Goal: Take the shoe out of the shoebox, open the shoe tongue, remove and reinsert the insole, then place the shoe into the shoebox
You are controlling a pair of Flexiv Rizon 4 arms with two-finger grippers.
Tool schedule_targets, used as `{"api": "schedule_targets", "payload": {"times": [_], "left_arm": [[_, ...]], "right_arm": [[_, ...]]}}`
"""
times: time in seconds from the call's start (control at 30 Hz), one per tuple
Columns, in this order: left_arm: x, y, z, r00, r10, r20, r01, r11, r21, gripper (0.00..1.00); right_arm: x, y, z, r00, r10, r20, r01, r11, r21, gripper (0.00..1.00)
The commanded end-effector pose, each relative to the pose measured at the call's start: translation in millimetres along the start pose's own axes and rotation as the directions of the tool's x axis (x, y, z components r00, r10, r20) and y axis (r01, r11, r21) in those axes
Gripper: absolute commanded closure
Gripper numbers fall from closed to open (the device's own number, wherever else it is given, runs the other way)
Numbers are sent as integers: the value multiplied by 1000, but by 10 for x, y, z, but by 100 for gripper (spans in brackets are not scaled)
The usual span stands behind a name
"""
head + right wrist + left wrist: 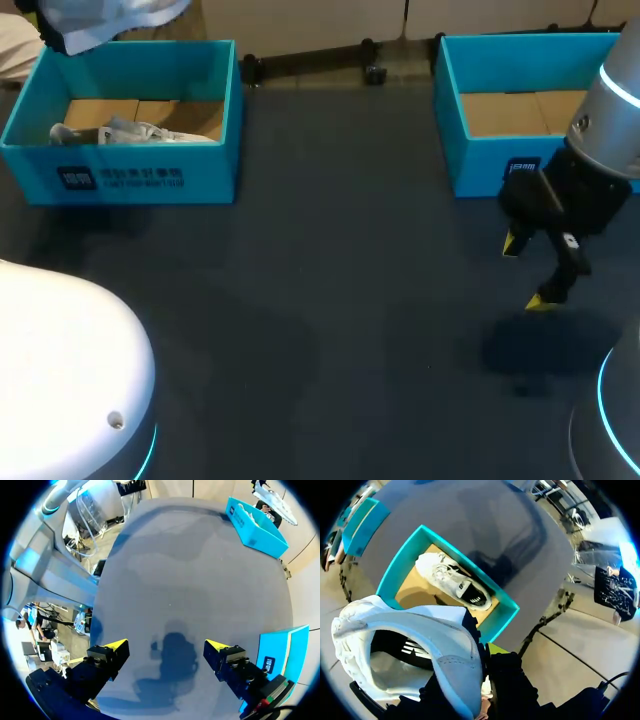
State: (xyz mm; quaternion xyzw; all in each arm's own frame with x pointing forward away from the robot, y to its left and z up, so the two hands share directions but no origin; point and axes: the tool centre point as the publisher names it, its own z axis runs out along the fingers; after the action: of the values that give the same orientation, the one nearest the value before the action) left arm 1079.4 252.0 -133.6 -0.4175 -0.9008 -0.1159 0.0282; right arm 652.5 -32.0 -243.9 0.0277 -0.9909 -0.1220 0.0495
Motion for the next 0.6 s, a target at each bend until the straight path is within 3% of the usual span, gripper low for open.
{"api": "schedule_targets", "payload": {"times": [0.03,0.13,0.2,0.4,0.6], "left_arm": [[61,-64,-15,1000,-3,10,3,1000,-30,100],[40,-48,32,1000,18,8,-17,999,-38,100],[45,10,94,988,135,69,-131,990,-60,100],[80,213,297,931,359,62,-347,927,-142,100],[164,382,394,824,556,109,-552,831,-64,100]], "right_arm": [[-8,6,12,1000,1,-1,-1,1000,3,0],[-8,6,12,1000,1,-1,-1,1000,3,0],[-8,6,12,1000,1,-1,-1,1000,3,0],[-8,6,12,1000,1,-1,-1,1000,3,0],[-8,6,12,1000,1,-1,-1,1000,3,0]]}}
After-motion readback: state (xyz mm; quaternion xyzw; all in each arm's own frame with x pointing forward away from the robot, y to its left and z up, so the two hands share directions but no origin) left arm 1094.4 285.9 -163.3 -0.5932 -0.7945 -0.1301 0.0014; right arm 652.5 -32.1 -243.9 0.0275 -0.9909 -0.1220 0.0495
